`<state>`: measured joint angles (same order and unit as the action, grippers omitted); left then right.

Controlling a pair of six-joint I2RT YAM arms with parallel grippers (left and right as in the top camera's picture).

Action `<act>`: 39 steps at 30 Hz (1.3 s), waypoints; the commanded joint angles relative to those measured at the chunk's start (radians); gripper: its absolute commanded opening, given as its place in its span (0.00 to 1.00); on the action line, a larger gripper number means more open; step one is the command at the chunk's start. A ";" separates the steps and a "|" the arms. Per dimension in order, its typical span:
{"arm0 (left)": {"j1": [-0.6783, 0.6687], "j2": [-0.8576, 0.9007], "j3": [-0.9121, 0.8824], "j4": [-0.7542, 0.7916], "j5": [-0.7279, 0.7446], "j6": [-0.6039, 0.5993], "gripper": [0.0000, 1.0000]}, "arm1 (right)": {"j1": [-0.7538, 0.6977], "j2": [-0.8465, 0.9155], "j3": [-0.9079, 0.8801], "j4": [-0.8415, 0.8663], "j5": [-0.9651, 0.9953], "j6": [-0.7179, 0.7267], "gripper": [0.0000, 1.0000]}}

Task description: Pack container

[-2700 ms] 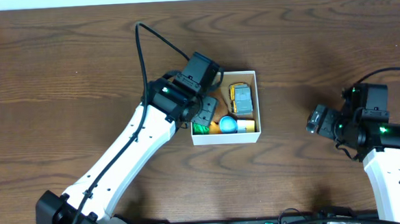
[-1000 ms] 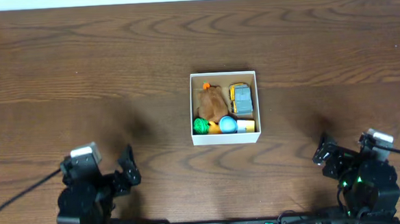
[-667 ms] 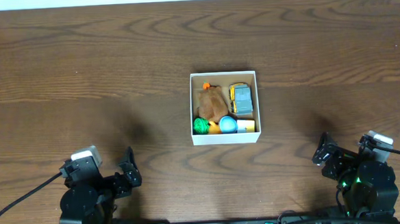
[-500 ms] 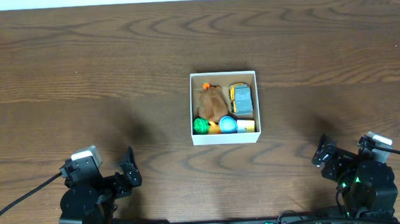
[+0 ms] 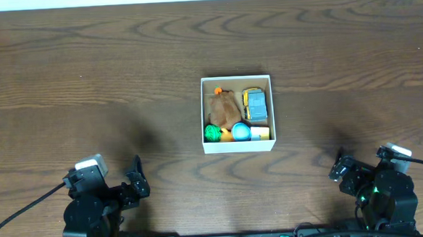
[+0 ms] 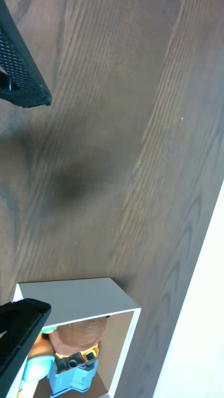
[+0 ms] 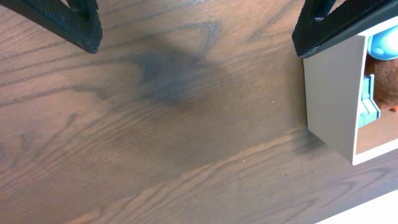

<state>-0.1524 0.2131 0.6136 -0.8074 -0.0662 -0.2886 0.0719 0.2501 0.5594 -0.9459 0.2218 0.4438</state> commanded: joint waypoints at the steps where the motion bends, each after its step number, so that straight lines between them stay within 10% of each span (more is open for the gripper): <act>1: 0.003 -0.006 -0.004 0.001 0.003 -0.005 0.98 | 0.005 -0.023 -0.010 0.002 0.018 -0.016 0.99; 10: 0.003 -0.006 -0.004 0.001 0.003 -0.005 0.98 | 0.012 -0.236 -0.153 0.156 -0.025 -0.092 0.99; 23: 0.003 -0.006 -0.004 0.001 0.003 -0.005 0.98 | 0.000 -0.245 -0.507 0.972 -0.099 -0.259 0.99; 39: 0.003 -0.006 -0.004 0.001 0.003 -0.005 0.98 | -0.019 -0.245 -0.554 0.877 -0.155 -0.285 0.99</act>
<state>-0.1524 0.2131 0.6136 -0.8070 -0.0658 -0.2886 0.0586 0.0124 0.0082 -0.0639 0.0826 0.1745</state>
